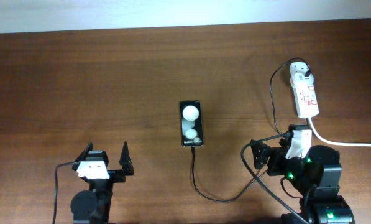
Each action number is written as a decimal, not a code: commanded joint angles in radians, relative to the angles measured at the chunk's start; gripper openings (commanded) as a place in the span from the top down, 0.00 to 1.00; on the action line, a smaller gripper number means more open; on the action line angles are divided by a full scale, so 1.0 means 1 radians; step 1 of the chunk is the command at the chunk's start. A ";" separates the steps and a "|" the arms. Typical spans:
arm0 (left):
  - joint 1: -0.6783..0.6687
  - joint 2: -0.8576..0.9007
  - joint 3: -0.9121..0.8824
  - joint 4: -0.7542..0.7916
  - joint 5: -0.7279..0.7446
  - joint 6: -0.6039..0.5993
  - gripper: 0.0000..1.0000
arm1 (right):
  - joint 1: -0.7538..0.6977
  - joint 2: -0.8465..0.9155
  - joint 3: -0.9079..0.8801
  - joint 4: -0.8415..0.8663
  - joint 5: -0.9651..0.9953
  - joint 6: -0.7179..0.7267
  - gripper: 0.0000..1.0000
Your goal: Plug charger to phone and switch on socket
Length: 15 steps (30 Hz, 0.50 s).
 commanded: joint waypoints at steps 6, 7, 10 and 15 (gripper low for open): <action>0.006 -0.003 -0.007 0.005 0.004 -0.010 0.01 | 0.002 -0.069 -0.012 0.004 0.016 -0.007 0.01; 0.006 -0.003 -0.007 0.005 0.004 -0.010 0.01 | 0.001 -0.077 -0.012 0.004 0.016 -0.007 0.01; 0.006 -0.003 -0.007 0.005 0.005 -0.010 0.01 | 0.001 -0.098 -0.012 0.004 0.016 -0.007 0.01; 0.006 -0.003 -0.007 0.005 0.005 -0.010 0.01 | 0.001 -0.098 -0.012 0.004 0.016 -0.007 0.01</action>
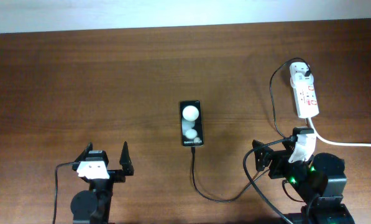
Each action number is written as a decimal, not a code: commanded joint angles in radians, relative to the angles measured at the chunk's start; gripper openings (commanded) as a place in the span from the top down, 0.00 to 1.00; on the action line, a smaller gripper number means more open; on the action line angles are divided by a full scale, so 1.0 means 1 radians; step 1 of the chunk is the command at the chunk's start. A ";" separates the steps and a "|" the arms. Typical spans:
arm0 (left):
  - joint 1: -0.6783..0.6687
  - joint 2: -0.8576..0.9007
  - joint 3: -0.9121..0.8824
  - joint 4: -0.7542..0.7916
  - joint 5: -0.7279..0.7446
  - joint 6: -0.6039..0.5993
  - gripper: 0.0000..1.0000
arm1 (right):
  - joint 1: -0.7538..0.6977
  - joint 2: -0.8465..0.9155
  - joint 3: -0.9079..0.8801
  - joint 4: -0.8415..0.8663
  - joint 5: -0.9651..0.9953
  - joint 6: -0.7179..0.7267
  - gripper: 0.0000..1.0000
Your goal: Plug charger to phone and switch on socket
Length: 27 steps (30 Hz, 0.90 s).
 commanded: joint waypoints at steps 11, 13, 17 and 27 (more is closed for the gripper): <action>0.006 -0.003 -0.007 0.005 0.004 -0.010 0.01 | 0.003 -0.143 -0.007 0.003 0.012 -0.008 0.01; 0.006 -0.003 -0.007 0.005 0.004 -0.010 0.01 | 0.003 -0.159 -0.007 0.003 0.012 -0.008 0.01; 0.006 -0.003 -0.007 0.005 0.004 -0.010 0.01 | 0.003 -0.165 -0.007 0.003 0.012 -0.008 0.01; 0.006 -0.003 -0.007 0.005 0.005 -0.010 0.01 | 0.003 -0.167 -0.007 0.003 0.012 -0.008 0.01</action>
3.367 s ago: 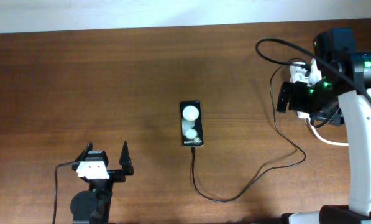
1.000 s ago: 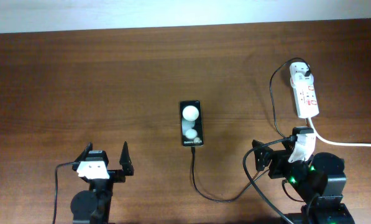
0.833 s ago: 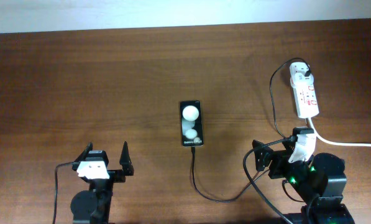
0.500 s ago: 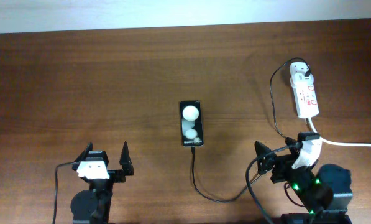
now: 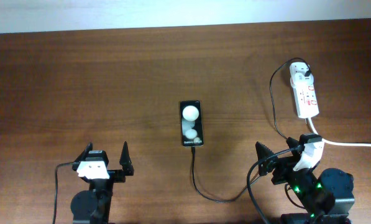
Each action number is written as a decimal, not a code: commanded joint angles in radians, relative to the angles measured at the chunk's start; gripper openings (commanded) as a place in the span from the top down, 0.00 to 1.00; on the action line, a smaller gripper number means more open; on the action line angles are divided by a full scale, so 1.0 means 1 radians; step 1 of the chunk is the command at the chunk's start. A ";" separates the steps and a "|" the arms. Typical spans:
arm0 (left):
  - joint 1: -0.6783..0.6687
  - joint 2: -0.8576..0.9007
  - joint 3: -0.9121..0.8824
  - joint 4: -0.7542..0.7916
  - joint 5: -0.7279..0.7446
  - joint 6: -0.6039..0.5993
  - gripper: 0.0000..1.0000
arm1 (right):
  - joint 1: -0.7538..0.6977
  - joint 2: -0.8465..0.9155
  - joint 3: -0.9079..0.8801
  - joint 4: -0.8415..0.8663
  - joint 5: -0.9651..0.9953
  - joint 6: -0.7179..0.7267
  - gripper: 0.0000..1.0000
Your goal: Plug charger to phone and switch on socket
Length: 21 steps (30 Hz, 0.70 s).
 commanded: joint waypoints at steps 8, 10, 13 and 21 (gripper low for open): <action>0.006 -0.003 -0.007 0.005 0.004 -0.010 0.01 | 0.003 -0.079 -0.006 0.003 0.012 -0.008 0.01; 0.006 -0.003 -0.007 0.005 0.004 -0.010 0.01 | 0.004 -0.095 -0.006 0.003 0.012 -0.008 0.01; 0.006 -0.003 -0.007 0.005 0.004 -0.010 0.01 | 0.039 -0.132 -0.006 0.003 0.012 -0.008 0.01; 0.006 -0.003 -0.007 0.005 0.004 -0.010 0.01 | 0.056 -0.145 -0.006 -0.051 0.012 -0.008 0.01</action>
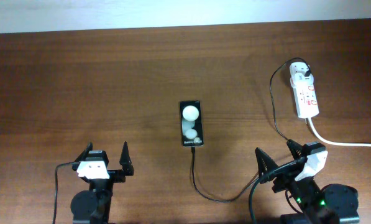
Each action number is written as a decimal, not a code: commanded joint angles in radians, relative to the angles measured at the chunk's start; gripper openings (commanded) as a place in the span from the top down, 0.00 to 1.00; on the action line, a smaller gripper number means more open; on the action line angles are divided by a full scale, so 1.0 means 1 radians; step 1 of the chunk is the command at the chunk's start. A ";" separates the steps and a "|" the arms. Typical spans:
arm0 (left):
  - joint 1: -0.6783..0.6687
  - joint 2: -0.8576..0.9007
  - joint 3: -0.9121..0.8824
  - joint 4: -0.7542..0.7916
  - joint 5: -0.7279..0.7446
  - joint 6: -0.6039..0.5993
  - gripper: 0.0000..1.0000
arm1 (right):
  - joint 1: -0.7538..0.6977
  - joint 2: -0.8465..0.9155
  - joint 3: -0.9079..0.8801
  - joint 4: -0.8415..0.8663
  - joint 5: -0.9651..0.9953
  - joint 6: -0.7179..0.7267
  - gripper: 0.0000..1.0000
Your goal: Plug charger to phone and switch on socket
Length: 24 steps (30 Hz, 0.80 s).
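Observation:
A black phone [191, 124] lies flat mid-table, its screen reflecting two ceiling lights. The black charger cable [205, 190] runs from the phone's near end, curves right and goes up to the plug in the white socket strip [304, 91] at the far right. My left gripper [105, 157] is open near the front left edge, with nothing in it. At the front right my right gripper [278, 158] is open too and empty, well below the strip.
A white mains lead [347, 143] leaves the strip toward the right edge. The cable loop [274, 106] lies between the phone and the strip. The table is dark brown wood [110, 74].
My right gripper has drawn back a little farther toward the front edge and slightly right. The left arm, phone, cable and strip are where they were.
My right gripper stood open just below the socket strip's near end, then was lower at each later moment, and now is near the front edge. The cable stayed plugged into the phone throughout, and the left arm never moved.

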 commanded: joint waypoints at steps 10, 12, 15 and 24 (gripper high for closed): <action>0.006 -0.003 -0.007 0.005 0.004 -0.010 0.01 | 0.010 -0.064 -0.040 -0.230 0.009 -0.008 0.01; 0.006 -0.003 -0.007 0.005 0.004 -0.010 0.01 | 0.009 -0.080 -0.060 -0.230 0.072 -0.008 0.01; 0.006 -0.003 -0.007 0.005 0.004 -0.010 0.01 | 0.009 -0.098 -0.061 -0.187 0.124 -0.012 0.01; 0.006 -0.003 -0.007 0.005 0.004 -0.010 0.01 | 0.010 -0.118 -0.061 0.081 0.132 -0.197 0.01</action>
